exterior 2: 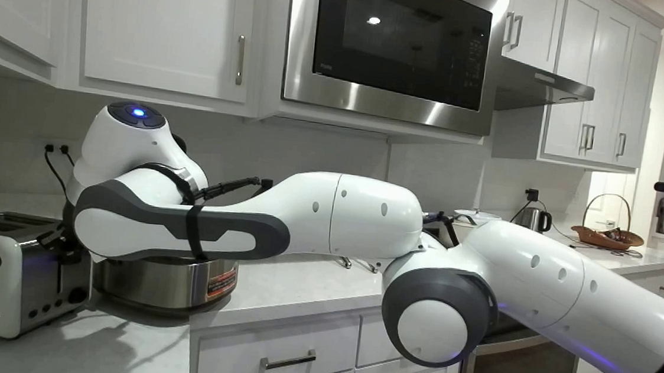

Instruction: Push down the lever on the toaster

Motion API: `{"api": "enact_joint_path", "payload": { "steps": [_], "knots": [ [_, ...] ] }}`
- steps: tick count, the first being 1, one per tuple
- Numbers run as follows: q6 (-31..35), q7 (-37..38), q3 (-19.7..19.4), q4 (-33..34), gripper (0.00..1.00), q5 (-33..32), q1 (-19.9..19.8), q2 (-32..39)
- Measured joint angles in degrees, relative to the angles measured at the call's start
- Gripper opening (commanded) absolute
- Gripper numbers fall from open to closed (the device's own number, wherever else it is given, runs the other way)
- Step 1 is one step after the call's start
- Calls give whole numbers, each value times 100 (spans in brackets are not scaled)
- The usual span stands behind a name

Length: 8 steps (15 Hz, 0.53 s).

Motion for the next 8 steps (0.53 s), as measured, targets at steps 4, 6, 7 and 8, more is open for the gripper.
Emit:
{"api": "enact_joint_path", "payload": {
  "steps": [4,6,7,8],
  "knots": [
    [-16,0,0,-9,0,1,0,29],
    [-8,0,0,-27,0,1,0,42],
    [-4,0,0,-45,0,0,1,42],
    [-2,0,0,-57,0,0,1,42]
  ]
}}
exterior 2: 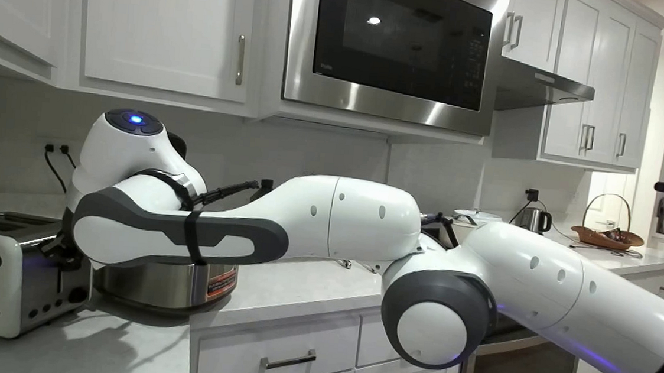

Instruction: Push down the lever on the toaster

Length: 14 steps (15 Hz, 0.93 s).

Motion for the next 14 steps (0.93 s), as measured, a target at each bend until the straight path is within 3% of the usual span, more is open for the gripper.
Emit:
{"api": "enact_joint_path", "payload": {
  "steps": [14],
  "knots": [
    [-142,0,-4,-7,0,2,4,169]
  ]
}}
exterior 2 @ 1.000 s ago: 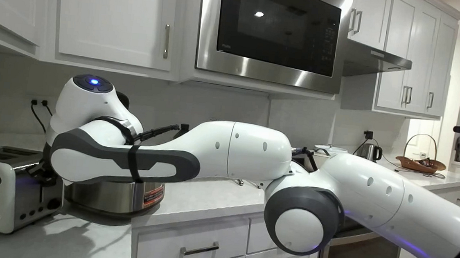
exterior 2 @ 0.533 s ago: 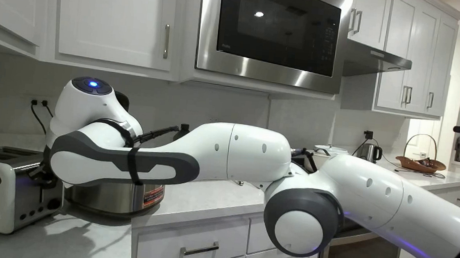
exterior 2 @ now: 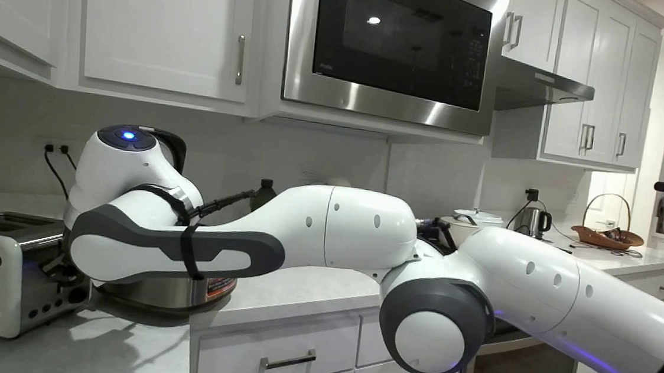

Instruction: Push down the lever on the toaster

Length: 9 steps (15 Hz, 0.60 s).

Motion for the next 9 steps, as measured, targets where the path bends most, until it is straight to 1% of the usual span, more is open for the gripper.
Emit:
{"api": "enact_joint_path", "payload": {
  "steps": [9],
  "knots": [
    [-29,0,0,18,0,0,1,43]
  ]
}}
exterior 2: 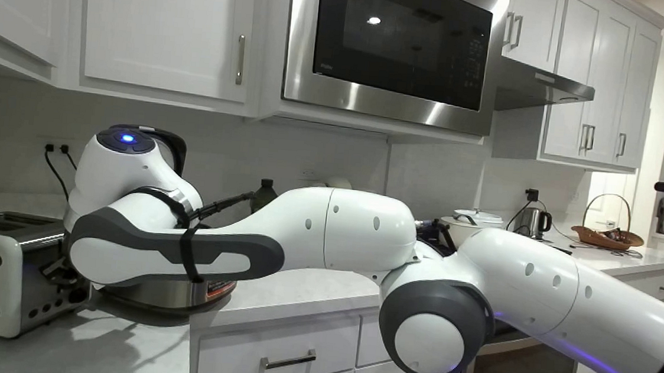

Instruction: Push down the lever on the toaster

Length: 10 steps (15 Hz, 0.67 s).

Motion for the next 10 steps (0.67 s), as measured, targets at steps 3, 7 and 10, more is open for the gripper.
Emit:
{"api": "enact_joint_path", "payload": {
  "steps": [3,7,10],
  "knots": [
    [0,0,0,-26,0,0,0,0],
    [-58,0,0,11,0,0,4,42],
    [-58,0,0,9,0,0,5,42]
  ]
}}
